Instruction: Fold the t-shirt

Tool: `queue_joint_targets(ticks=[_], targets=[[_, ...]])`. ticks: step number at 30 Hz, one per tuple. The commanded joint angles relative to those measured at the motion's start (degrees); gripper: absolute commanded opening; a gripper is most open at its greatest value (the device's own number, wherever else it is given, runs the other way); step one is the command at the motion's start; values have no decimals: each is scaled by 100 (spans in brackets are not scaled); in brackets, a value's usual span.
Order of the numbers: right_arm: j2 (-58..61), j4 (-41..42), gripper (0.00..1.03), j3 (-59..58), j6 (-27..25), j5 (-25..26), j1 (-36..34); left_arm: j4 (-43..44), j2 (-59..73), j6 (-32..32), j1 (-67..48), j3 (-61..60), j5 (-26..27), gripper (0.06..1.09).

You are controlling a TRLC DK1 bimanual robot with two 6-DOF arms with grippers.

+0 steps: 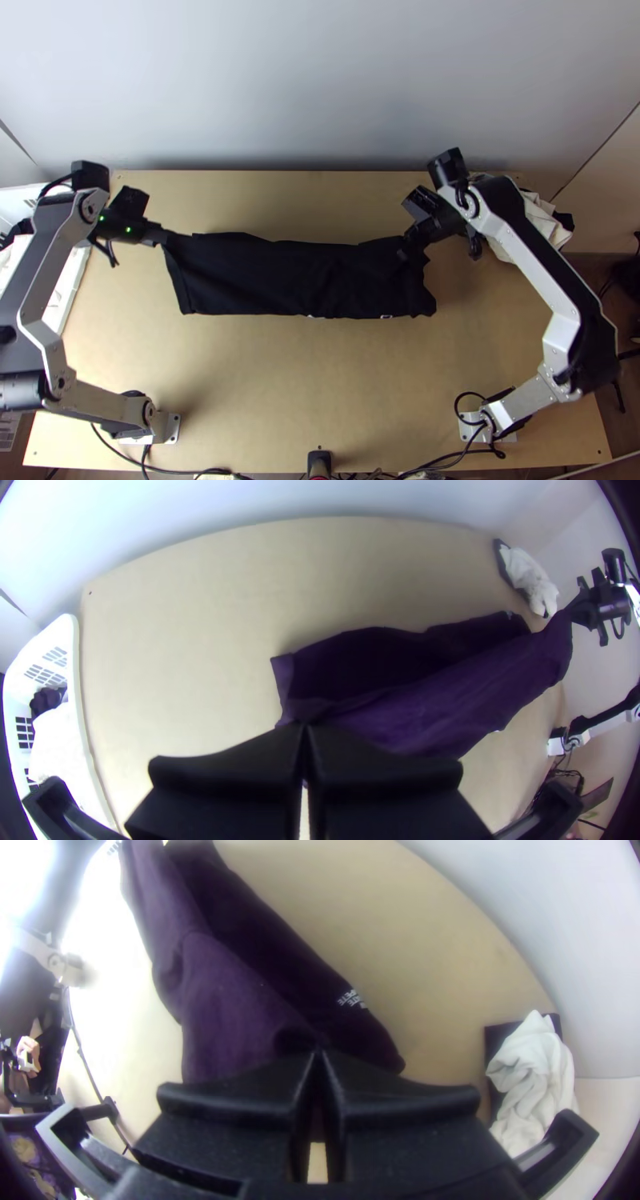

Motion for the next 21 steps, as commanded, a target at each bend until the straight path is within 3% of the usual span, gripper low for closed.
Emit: queue_joint_targets(ticks=[1, 19, 21], targets=[[628, 6, 3, 534, -28, 88, -190, 297, 662, -157, -185, 634, -13, 9], [1797, 270, 3, 517, 25, 448, -463, 666, 2226, -245, -369, 1179, -207, 9], [1876, 340, 3, 517, 86, 457, -454, 692, 2358, -245, -369, 1196, -242, 14]])
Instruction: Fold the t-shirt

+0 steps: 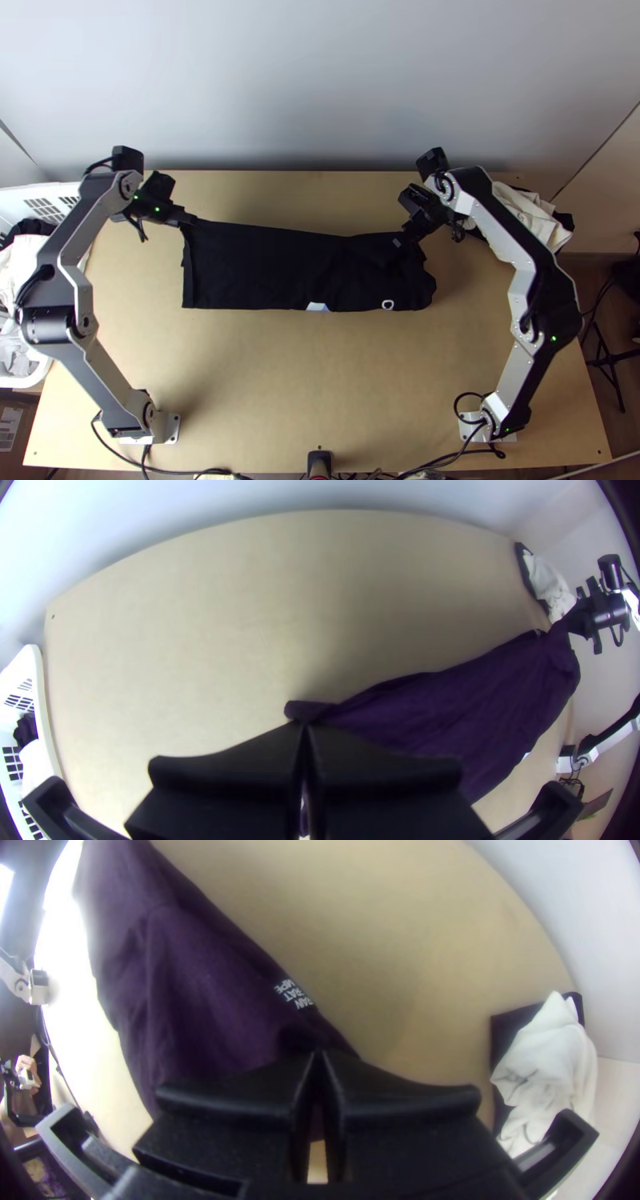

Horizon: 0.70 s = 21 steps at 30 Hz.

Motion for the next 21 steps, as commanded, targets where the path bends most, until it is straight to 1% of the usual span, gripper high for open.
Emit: queue_joint_targets(ticks=[1, 2, 3, 4, 5, 6, 7, 8, 9, 11, 12, 13, 16, 18, 21], targets=[[390, 187, 3, 3, 150, 76, -43, 98, 544, -4, -26, 108, -111, 19], [408, 223, 5, 12, 211, 85, -34, 98, 580, -4, -26, 134, -111, 22], [416, 249, 16, 12, 264, 85, -25, 98, 606, -13, -26, 161, -111, 23], [425, 258, 31, 12, 326, 76, -16, 98, 624, -22, -35, 187, -111, 24], [425, 258, 44, 12, 343, 76, 1, 98, 624, -48, -44, 213, -111, 28], [425, 258, 59, 12, 343, 76, 19, 98, 624, -83, -61, 222, -111, 35], [416, 258, 76, 12, 378, 76, 28, 98, 615, -101, -79, 231, -111, 47], [381, 249, 92, 12, 378, 76, 45, 89, 588, -127, -79, 231, -111, 55], [329, 258, 99, 3, 378, 76, 63, 63, 571, -145, -88, 231, -111, 63], [188, 249, 99, 3, 378, 76, 71, -43, 492, -180, -88, 240, -111, 84], [109, 249, 99, 3, 378, 76, 80, -157, 448, -171, -88, 248, -102, 91], [3, 249, 99, 12, 370, 76, 80, -271, 386, -171, -79, 240, -102, 95], [-331, 205, 99, 56, 361, 68, 177, -579, 149, -118, -35, 161, -40, 102], [-550, 152, 99, 135, 352, 68, 282, -649, -124, -31, 44, -15, 91, 102], [-700, -173, 99, 364, 326, 50, 502, -649, -528, 57, 167, -340, 276, 103]])
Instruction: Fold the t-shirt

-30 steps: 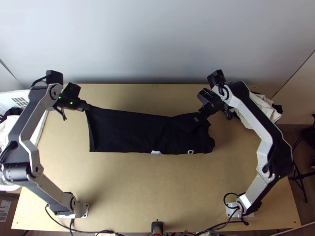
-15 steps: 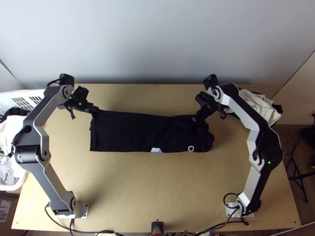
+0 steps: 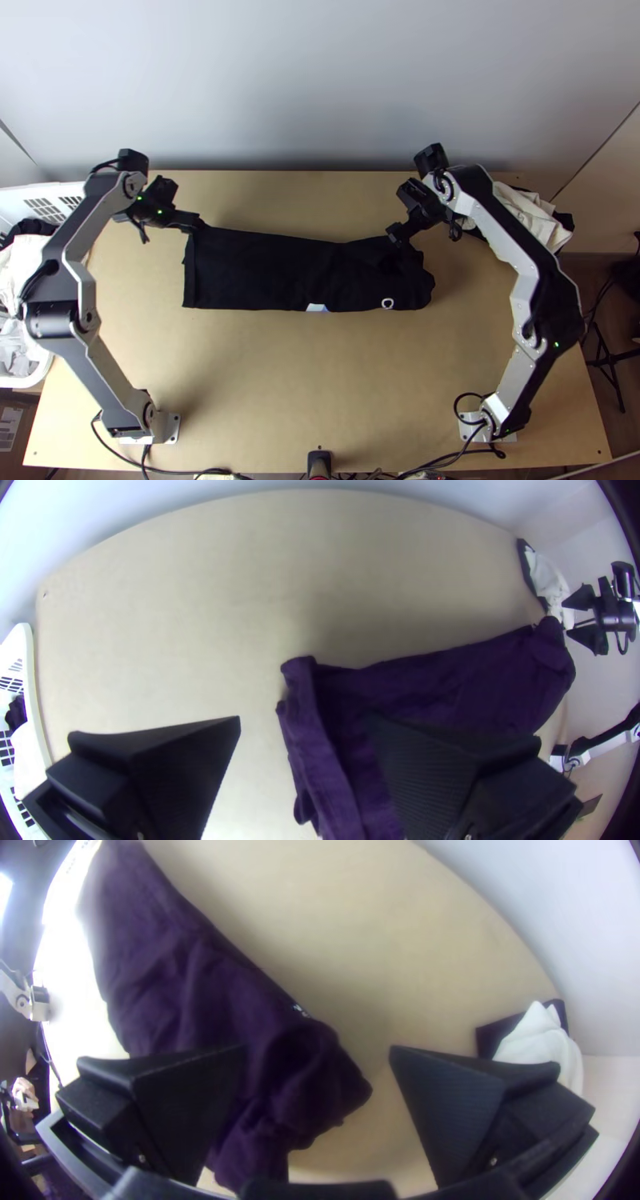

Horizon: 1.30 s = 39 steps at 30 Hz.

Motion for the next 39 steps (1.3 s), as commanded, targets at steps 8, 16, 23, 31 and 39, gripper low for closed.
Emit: queue_joint_targets(ticks=[8, 16, 23, 31, 39], targets=[[-580, -671, 99, 382, 26, -44, 984, 93, -1053, 219, 224, -1223, 344, 103], [-677, -794, 99, -49, 88, -44, 1960, 585, -921, 105, 75, -1724, 344, 103], [-589, -794, 99, -445, 53, -44, 2338, 735, -639, 35, 22, -1786, 344, 103], [-325, -653, 99, -401, 18, -44, 2180, 788, -411, -62, -101, -1777, 344, 103], [70, -469, 99, -111, 44, -44, 1890, 691, -138, -71, -224, -1777, 344, 94]])
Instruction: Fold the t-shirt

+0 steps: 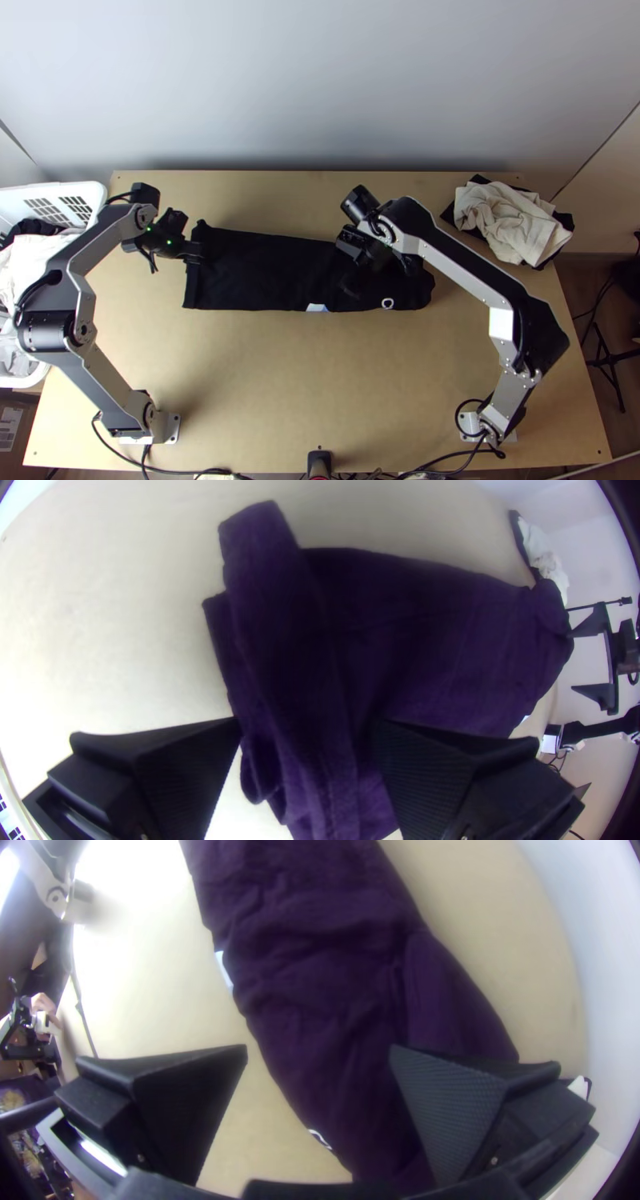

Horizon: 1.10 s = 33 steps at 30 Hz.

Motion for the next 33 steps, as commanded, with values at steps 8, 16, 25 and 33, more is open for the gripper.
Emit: queue_joint_targets(ticks=[8, 16, 25, 33], targets=[[667, 100, 99, 611, 44, 15, -136, -254, 312, -82, -161, -13, 269, 60], [992, 258, 99, 479, 35, 6, -119, -597, -241, -187, -205, 163, 744, 9], [1299, 539, 99, 74, 9, 24, -110, -1915, -707, -170, -267, 1340, 1605, 9], [1370, 644, 99, 22, 35, 24, -128, -2645, -734, -328, -952, 2272, 2097, 9]])
